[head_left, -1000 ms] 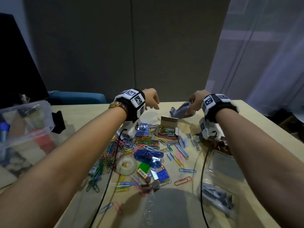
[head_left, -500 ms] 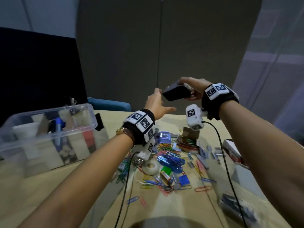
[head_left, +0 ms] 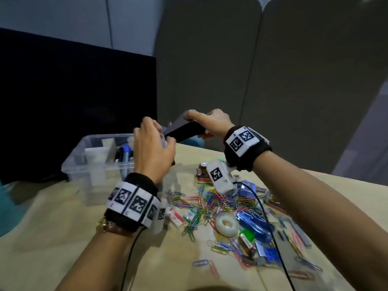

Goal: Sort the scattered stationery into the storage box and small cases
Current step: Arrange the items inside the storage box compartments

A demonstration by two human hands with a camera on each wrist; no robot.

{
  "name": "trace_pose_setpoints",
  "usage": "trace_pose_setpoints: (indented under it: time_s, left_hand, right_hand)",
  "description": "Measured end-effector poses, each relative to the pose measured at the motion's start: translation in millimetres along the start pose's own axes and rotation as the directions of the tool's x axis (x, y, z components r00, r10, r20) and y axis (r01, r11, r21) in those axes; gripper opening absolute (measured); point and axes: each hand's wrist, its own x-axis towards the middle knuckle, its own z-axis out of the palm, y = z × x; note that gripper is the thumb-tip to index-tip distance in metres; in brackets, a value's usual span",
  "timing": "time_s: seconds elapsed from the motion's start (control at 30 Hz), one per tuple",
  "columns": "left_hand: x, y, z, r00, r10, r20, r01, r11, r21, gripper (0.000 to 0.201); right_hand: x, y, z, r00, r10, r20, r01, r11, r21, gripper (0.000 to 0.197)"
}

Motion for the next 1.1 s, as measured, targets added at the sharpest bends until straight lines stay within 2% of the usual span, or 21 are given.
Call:
trace_pose_setpoints:
  time_s: [0.1, 0.17, 0.3, 0.37, 0.43, 0.53, 0.73, 1.03, 1.1]
  left_hand:
    - [14.6, -25.6, -17.0, 0.998, -0.038, -0.059, 0.040, 0.999, 0.023, 0.015]
    - [20.1, -42.0, -21.5, 0.996, -0.052, -0.073, 0.057, 0.996, 0.076, 0.019]
    - [10.6, -72.6, -16.3, 0.994, -0.112, 0.013, 0.099, 0.919, 0.383, 0.031]
    - [4.0, -80.7, -13.6, 0.994, -0.097, 0.048, 0.063, 0.877, 0.476, 0.039]
    - [1.8, -82.1, -12.7, 0.995, -0.082, 0.052, 0.045, 0.862, 0.504, 0.043]
    - [-0.1, -79.1, -13.6, 0.994, -0.094, 0.047, 0.053, 0.836, 0.546, 0.035]
    - [-1.1, -73.5, -17.7, 0.988, -0.147, 0.053, 0.098, 0.848, 0.521, 0.028]
    - [1.5, -75.8, -19.0, 0.976, -0.195, 0.092, 0.117, 0.837, 0.534, 0.024]
    - [1.3, -75.5, -19.0, 0.977, -0.191, 0.092, 0.114, 0.840, 0.531, 0.024]
  right_hand:
    - [6.9, -10.6, 18.0, 0.998, -0.036, 0.058, 0.039, 0.998, -0.041, 0.058]
    - [12.3, -19.7, 30.5, 0.992, -0.073, 0.099, 0.082, 0.992, -0.091, 0.056]
    - [23.9, -37.4, 52.9, 0.972, -0.179, 0.152, 0.222, 0.913, -0.342, 0.055]
    - [30.7, -44.7, 62.4, 0.962, -0.206, 0.180, 0.264, 0.867, -0.423, 0.055]
    - [36.6, -49.7, 72.4, 0.946, -0.239, 0.217, 0.317, 0.816, -0.483, 0.056]
    - [44.0, -49.5, 88.9, 0.922, -0.270, 0.277, 0.382, 0.740, -0.553, 0.056]
    - [51.7, -44.3, 108.9, 0.900, -0.292, 0.323, 0.435, 0.651, -0.622, 0.056]
    - [58.1, -37.3, 129.0, 0.921, -0.203, 0.334, 0.377, 0.683, -0.625, 0.055]
    - [61.8, -41.8, 123.5, 0.915, -0.138, 0.379, 0.348, 0.743, -0.571, 0.054]
